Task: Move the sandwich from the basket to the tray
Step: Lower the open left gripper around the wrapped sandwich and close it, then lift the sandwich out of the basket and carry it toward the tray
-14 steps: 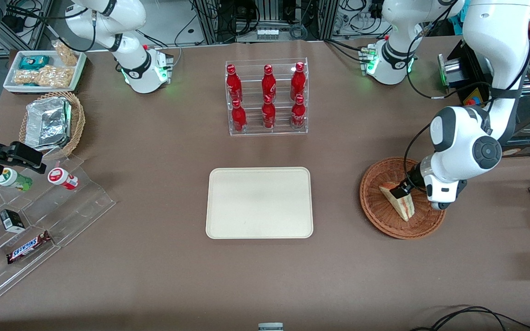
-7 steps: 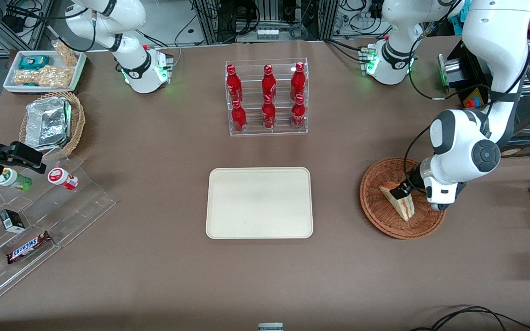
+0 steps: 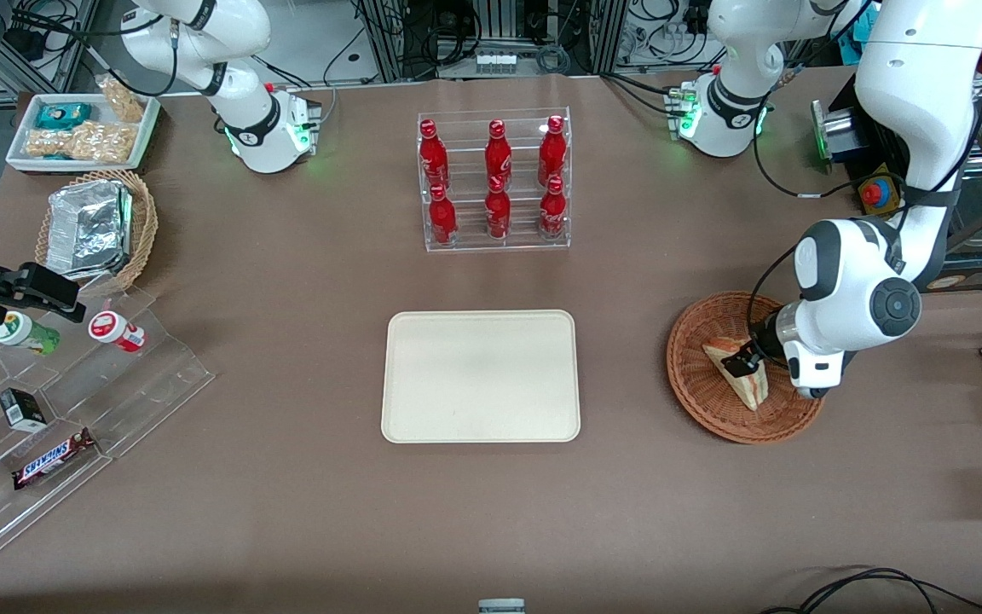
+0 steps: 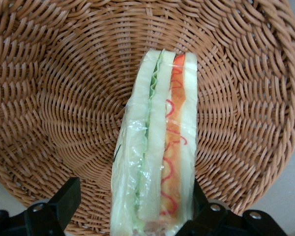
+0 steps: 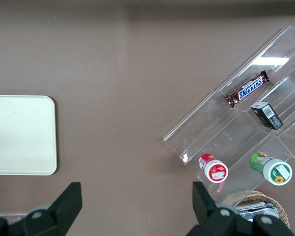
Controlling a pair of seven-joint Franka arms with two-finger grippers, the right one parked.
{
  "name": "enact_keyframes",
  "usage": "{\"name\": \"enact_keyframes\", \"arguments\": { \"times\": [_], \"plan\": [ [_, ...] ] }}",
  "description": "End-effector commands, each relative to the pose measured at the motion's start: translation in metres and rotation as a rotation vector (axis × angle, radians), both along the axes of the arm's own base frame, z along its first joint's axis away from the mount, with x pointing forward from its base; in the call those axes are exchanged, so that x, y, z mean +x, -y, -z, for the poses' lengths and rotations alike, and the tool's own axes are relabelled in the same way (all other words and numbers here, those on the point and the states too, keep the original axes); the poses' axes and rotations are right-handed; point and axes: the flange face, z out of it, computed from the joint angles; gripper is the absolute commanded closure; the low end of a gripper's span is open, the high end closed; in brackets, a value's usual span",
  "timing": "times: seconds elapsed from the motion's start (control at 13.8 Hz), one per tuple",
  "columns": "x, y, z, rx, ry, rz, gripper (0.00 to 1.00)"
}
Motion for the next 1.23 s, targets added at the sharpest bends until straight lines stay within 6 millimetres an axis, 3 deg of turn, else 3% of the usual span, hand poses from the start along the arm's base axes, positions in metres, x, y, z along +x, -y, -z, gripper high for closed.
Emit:
{"name": "enact_keyframes", "arguments": {
  "times": [0.0,0.07,0.22,0.58,0.65,0.87,1.01,1.16],
  "plan": [
    [0.008,0.001,-0.003,0.011,0.007,-0.047,0.57],
    [0.008,0.0,-0.006,0.012,0.008,-0.051,0.71],
    [0.008,0.0,-0.013,0.016,0.016,-0.049,0.85],
    [0.013,0.008,-0.055,0.043,0.025,0.001,0.86],
    [0.01,0.021,-0.062,0.047,0.021,0.026,0.86],
    [-0.011,0.092,-0.087,0.056,0.002,0.158,0.86],
    [-0.029,0.128,-0.1,0.091,-0.041,0.263,0.86],
    [-0.054,0.189,-0.105,0.133,-0.077,0.396,0.86]
  ]
}}
